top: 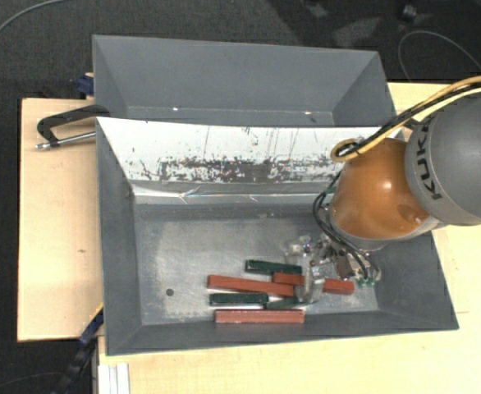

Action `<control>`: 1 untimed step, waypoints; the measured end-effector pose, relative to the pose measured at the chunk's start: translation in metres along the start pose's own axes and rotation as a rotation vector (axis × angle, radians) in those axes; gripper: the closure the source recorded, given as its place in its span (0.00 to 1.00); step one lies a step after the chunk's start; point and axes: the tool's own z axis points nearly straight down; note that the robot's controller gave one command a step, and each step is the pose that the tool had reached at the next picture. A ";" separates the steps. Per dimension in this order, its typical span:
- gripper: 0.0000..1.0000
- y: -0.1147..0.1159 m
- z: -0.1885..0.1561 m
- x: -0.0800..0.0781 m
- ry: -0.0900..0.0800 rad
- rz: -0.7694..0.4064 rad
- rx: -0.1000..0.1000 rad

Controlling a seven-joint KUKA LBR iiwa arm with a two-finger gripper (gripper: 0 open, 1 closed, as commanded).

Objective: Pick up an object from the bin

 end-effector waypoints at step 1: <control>1.00 0.007 -0.061 -0.012 -0.001 0.013 -0.001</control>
Offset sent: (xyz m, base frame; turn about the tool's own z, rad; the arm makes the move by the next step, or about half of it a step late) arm 0.0072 0.0083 0.0573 0.0139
